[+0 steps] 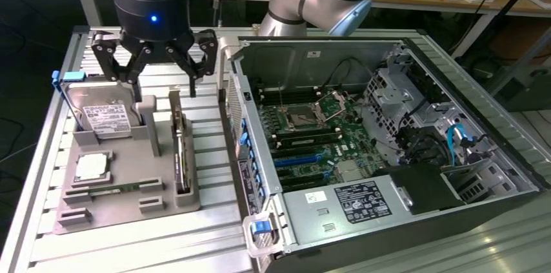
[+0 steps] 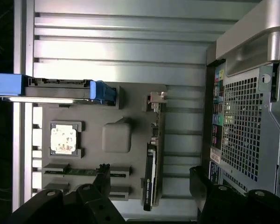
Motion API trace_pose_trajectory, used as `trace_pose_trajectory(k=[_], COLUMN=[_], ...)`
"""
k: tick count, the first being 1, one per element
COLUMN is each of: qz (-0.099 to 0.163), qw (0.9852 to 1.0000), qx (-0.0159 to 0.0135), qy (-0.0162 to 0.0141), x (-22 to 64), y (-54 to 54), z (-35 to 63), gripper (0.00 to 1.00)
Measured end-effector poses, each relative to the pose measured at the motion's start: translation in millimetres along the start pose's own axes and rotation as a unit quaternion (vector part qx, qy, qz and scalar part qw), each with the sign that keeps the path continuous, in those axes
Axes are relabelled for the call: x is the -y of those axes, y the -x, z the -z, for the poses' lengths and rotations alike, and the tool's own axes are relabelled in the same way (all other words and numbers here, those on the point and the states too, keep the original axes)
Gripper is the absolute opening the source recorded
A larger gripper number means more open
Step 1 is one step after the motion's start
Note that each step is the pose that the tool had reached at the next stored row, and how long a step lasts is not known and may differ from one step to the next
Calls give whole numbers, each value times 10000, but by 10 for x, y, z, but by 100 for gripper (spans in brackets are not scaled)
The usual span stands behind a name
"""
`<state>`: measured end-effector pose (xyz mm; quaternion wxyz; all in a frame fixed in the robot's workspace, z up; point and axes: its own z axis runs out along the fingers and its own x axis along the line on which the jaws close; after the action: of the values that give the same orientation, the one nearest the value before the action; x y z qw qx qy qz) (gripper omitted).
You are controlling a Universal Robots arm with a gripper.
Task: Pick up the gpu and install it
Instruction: 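Pick up the gpu and move the gpu toward the slot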
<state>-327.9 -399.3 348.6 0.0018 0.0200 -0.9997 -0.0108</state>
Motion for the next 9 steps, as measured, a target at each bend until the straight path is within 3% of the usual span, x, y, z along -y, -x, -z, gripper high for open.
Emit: trace_pose_trajectory(k=[9], qz=[1], qw=[10000], qx=[-2], qy=[-8], x=[60], y=[-2], z=[-171], gripper=[78])
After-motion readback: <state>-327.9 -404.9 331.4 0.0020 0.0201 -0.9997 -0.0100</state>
